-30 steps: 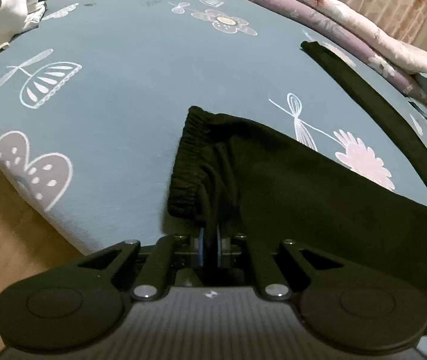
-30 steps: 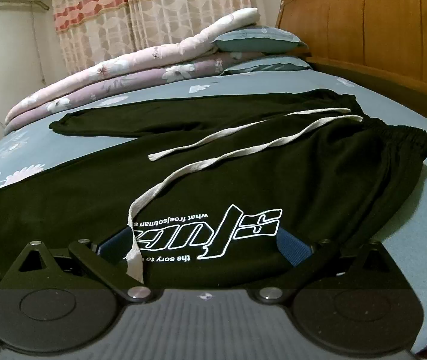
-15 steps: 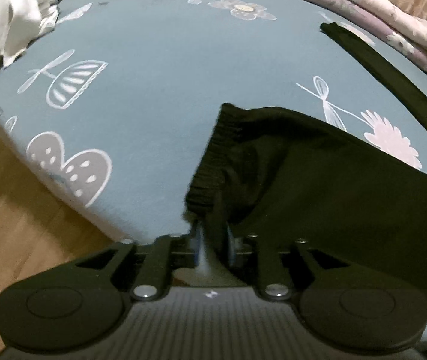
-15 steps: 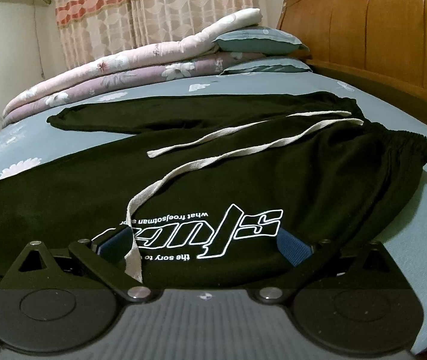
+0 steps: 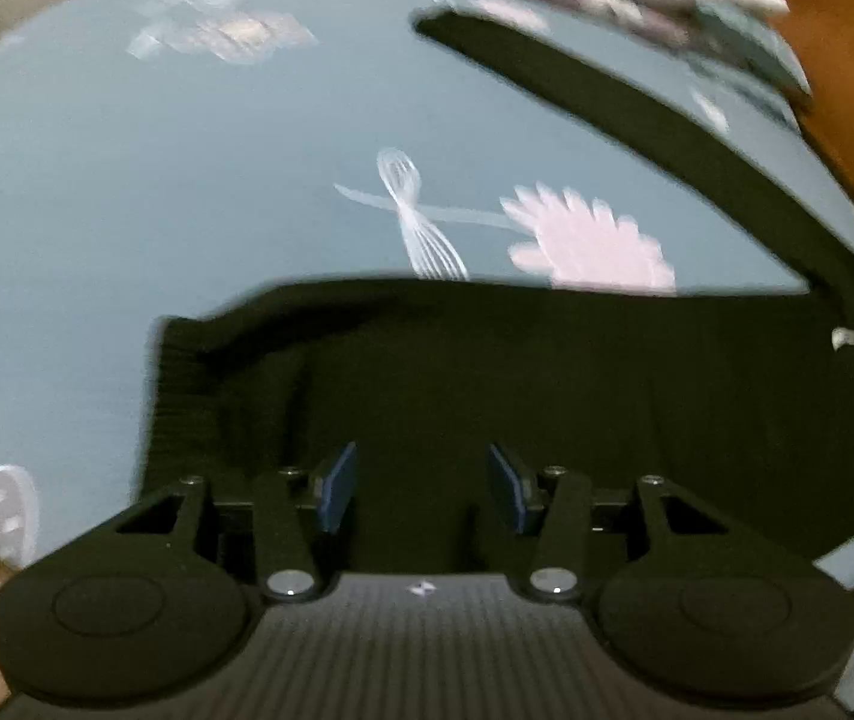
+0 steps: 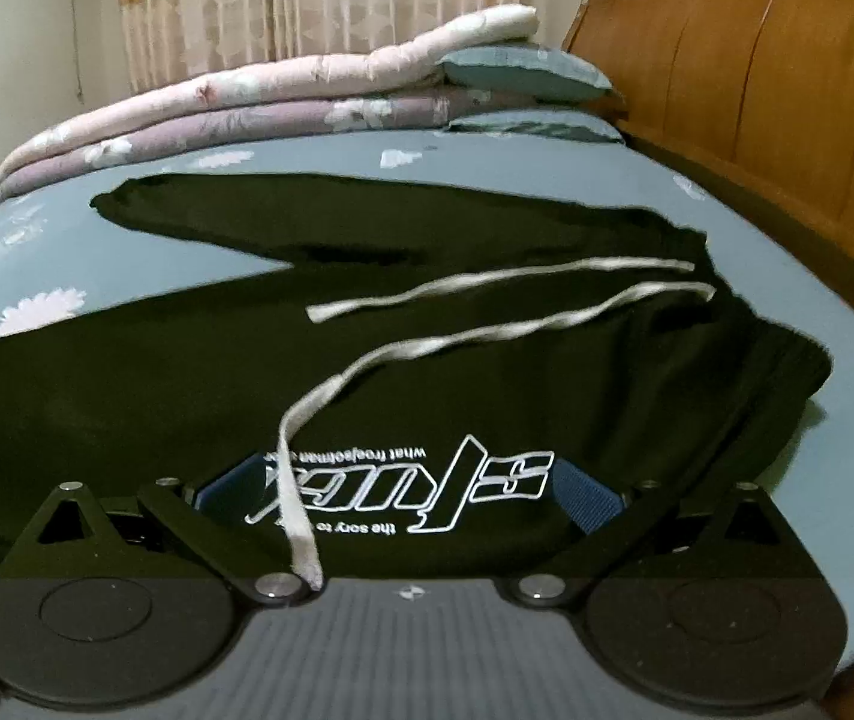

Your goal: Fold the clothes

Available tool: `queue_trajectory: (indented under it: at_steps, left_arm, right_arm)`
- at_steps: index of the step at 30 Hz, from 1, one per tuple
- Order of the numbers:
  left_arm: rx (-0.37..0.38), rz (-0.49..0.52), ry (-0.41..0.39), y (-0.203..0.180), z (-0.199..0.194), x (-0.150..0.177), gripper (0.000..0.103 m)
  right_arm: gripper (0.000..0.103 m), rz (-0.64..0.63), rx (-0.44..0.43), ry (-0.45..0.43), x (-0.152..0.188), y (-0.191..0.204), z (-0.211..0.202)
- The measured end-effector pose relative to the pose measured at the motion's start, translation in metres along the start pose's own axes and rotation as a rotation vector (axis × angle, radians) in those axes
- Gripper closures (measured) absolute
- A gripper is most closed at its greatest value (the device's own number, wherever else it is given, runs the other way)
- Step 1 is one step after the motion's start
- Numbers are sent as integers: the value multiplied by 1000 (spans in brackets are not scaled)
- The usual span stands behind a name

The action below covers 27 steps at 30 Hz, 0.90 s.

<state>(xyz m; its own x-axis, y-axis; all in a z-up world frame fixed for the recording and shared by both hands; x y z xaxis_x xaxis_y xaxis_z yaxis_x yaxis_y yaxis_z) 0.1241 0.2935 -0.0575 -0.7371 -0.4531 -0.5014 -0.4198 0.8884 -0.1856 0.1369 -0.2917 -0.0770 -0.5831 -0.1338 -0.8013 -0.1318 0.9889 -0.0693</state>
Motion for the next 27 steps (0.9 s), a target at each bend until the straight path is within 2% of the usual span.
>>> queue_trajectory:
  at_steps: [9, 11, 16, 18, 21, 23, 24, 27]
  left_arm:
    - [92, 7, 88, 9, 40, -11, 56]
    - [101, 58, 74, -2, 35, -17, 55]
    - [226, 171, 45, -42, 38, -25, 50]
    - [223, 176, 48, -50, 50, -29, 50]
    - [165, 134, 22, -43, 68, -35, 50]
    - [127, 69, -22, -29, 67, -39, 50]
    - [103, 29, -30, -22, 66, -41, 55]
    - [98, -3, -14, -17, 58, -42, 55]
  right_arm:
    - [0, -126, 71, 29, -10, 21, -12]
    - [0, -137, 59, 21, -15, 29, -11]
    - [0, -171, 28, 3, -26, 49, -12]
    - [0, -200, 25, 4, -27, 55, -16]
    - [0, -246, 38, 6, -24, 58, -22]
    - [0, -259, 51, 16, -21, 55, -24]
    - [0, -259, 57, 21, -20, 52, -24]
    - [0, -223, 54, 22, -19, 41, -20]
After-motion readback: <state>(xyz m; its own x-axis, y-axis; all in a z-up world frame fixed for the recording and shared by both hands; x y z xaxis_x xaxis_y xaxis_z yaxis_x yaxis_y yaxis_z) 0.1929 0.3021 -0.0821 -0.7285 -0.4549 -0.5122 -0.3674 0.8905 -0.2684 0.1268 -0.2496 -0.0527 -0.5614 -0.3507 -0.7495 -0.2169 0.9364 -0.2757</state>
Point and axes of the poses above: each gripper's, at about its wrist camera, not at the fingertips, and z roughly the way its jaws point, y to its left, x to its underside, the point moved 1 cm from there along z, roughly the way its jaws point, and after that the axes turned 7 degrees about -z, right-handed, at the moved point
